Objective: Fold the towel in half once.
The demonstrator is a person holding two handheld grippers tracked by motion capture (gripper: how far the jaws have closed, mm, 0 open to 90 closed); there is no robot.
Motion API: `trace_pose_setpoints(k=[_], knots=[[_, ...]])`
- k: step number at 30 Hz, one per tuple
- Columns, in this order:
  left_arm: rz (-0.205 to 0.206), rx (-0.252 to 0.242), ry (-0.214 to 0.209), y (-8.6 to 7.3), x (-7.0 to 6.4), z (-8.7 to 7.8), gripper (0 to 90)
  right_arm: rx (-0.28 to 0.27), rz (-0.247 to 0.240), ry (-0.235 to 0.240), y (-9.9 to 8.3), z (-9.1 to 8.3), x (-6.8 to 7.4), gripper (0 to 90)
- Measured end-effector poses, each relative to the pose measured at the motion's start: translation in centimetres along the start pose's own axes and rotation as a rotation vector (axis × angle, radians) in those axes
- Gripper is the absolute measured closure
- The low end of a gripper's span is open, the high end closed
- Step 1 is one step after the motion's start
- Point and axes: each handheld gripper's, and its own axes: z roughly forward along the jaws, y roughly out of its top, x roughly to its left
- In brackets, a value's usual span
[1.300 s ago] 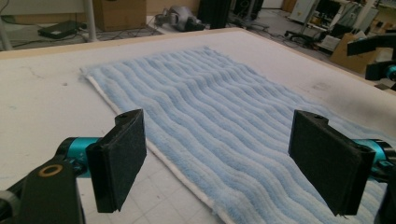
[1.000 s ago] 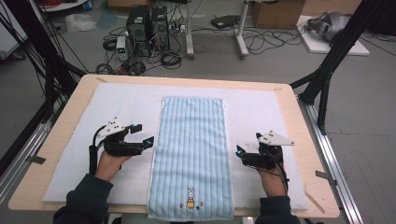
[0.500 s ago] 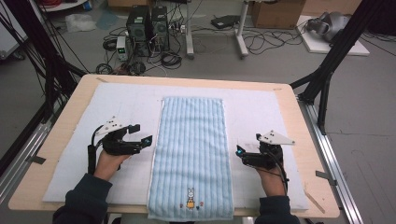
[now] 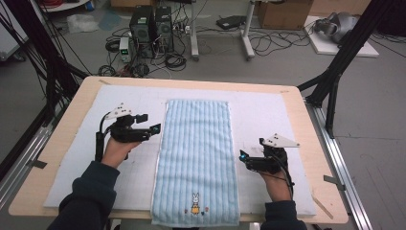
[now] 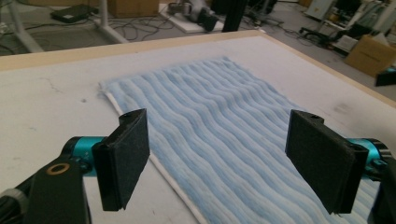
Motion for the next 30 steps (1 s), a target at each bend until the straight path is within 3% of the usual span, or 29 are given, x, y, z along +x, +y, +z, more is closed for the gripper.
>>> trace_pose_setpoints(k=[4,8,13,18,20,22,25,26,29,30], knots=[[-0.014,0.033,0.020,0.8,0.5,1.6,24.2,-0.003,-0.001,0.012,0.0,0.1,0.2,11.0],[-0.027,0.114,0.058,0.5,1.4,3.7,25.4,-0.003,0.003,0.016,0.0,0.1,0.3,11.0],[-0.048,0.224,0.147,-0.4,2.2,6.5,29.6,-0.002,0.016,0.019,-0.1,0.1,0.2,11.0],[-0.070,0.249,0.180,-1.3,2.4,7.8,31.7,0.000,0.023,0.020,-0.2,0.2,0.1,11.0],[-0.058,0.257,0.210,-1.6,2.3,8.3,34.0,0.002,0.025,0.022,-0.2,0.2,0.1,11.0],[-0.061,0.263,0.211,-1.8,2.2,8.7,35.7,0.002,0.025,0.022,-0.2,0.2,0.1,11.0],[-0.025,0.287,0.221,-2.2,1.9,9.2,41.1,0.008,0.025,0.025,-0.3,0.3,0.1,11.0],[0.011,0.288,0.237,-2.3,1.7,9.3,41.6,0.009,0.024,0.024,-0.3,0.3,0.1,11.0],[0.034,0.290,0.254,-2.3,1.6,9.2,51.0,0.009,0.021,0.025,-0.3,0.4,0.1,11.0],[0.043,0.288,0.256,-2.3,1.6,9.2,57.8,0.012,0.023,0.026,-0.3,0.4,0.1,11.0]])
